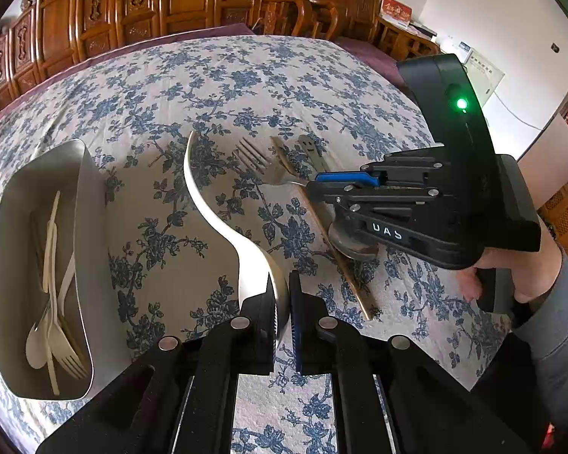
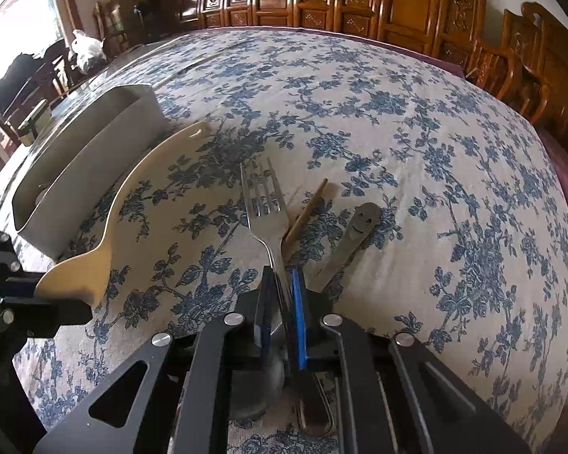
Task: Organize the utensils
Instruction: 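Lift the ceramic spoon with the left tool while the right tool grasps a metal fork, then lower the ceramic spoon into the grey tray and open the left tool while the right tool lifts the fork, then lower the metal fork into the grey tray and open the right tool, then grasp the smiley-face metal spoon with the right tool while the left tool moves to the wooden chopstick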
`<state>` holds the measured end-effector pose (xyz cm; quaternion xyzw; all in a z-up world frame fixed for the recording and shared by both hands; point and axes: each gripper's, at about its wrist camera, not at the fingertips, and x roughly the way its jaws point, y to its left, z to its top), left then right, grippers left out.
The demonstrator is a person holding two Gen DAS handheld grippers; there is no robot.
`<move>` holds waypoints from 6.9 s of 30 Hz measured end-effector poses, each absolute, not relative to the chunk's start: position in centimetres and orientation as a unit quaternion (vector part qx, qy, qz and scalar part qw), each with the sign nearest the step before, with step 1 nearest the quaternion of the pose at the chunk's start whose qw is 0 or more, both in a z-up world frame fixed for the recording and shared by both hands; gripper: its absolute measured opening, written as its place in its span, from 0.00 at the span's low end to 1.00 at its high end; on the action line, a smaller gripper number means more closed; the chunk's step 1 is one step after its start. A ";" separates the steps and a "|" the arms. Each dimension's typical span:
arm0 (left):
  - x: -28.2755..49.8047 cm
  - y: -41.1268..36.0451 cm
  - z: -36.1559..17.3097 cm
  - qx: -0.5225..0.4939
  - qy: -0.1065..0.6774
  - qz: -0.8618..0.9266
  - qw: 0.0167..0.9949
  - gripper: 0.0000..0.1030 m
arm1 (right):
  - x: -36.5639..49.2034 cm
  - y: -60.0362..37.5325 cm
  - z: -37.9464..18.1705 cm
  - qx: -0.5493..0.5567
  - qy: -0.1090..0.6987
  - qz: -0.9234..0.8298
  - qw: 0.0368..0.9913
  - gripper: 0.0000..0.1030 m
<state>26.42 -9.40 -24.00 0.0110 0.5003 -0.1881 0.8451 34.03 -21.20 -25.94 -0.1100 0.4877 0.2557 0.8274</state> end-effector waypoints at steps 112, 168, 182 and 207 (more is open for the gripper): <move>20.8 18.1 -15.1 -0.056 0.405 0.004 0.913 0.42 | 30.8 3.2 -20.1 -0.063 0.461 0.314 0.828 0.08; 21.3 -3.6 -17.6 -0.002 0.433 -0.112 0.894 0.64 | 29.6 -25.1 -22.6 -0.003 0.473 0.165 0.866 0.30; 21.4 -4.8 -20.1 0.006 0.458 -0.117 0.881 0.64 | 33.1 -22.0 -26.1 -0.040 0.519 0.144 0.841 0.30; 25.2 -11.2 -23.5 0.022 0.480 -0.172 0.860 0.62 | 30.5 -28.1 -26.0 -0.081 0.511 0.117 0.847 0.07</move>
